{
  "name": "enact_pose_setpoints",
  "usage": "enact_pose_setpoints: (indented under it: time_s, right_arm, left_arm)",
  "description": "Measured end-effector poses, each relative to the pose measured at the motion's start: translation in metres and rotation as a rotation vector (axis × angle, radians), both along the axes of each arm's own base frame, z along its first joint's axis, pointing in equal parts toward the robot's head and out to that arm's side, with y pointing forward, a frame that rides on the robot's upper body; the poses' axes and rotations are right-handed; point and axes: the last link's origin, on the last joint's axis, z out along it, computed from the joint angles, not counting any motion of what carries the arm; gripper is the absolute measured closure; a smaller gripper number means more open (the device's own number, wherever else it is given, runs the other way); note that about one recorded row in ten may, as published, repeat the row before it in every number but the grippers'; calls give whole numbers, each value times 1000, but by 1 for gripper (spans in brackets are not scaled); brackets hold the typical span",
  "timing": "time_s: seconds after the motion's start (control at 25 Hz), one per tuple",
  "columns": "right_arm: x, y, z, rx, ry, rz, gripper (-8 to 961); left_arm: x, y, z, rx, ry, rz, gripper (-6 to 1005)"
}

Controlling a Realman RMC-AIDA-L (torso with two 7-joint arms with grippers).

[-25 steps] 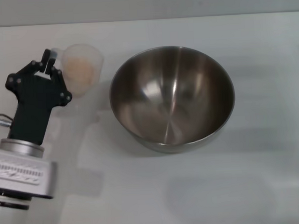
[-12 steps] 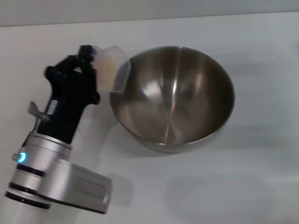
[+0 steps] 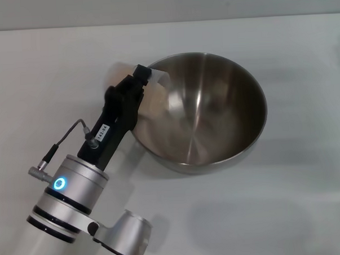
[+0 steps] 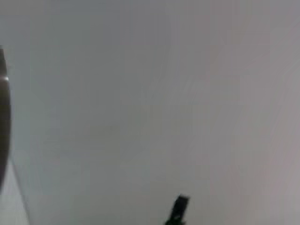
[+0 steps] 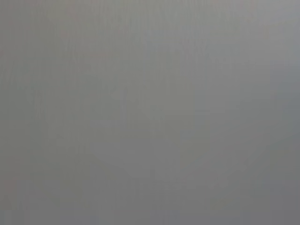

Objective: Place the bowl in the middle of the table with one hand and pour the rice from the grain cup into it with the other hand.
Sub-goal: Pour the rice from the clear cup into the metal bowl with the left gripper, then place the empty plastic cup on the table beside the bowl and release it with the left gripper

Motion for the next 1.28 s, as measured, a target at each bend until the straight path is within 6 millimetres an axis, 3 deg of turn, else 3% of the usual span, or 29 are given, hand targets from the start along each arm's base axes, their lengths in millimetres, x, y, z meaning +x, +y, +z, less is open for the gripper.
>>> enact_pose_setpoints:
  time_s: [0.24,0.56,1.16,1.24,1.28]
  right_arm:
    - [-1,1,2,2,-7,8,273]
    - [-2,3,4,4,-11,14,273]
    - [-4,6,5,5,-11,15,273]
    - [-4,6,5,5,-10,15,273]
    - [-4,6,5,5,-10,15,273]
  left_arm:
    - [-1,4,-3,80,189,-73,976]
    - [-1,2,-2,146,310,-165,975]
    - [-1,2,-1,208,411,-241,975]
    - [-1,2,-1,208,411,-241,975]
    - [2,5,1,180,329,-205,975]
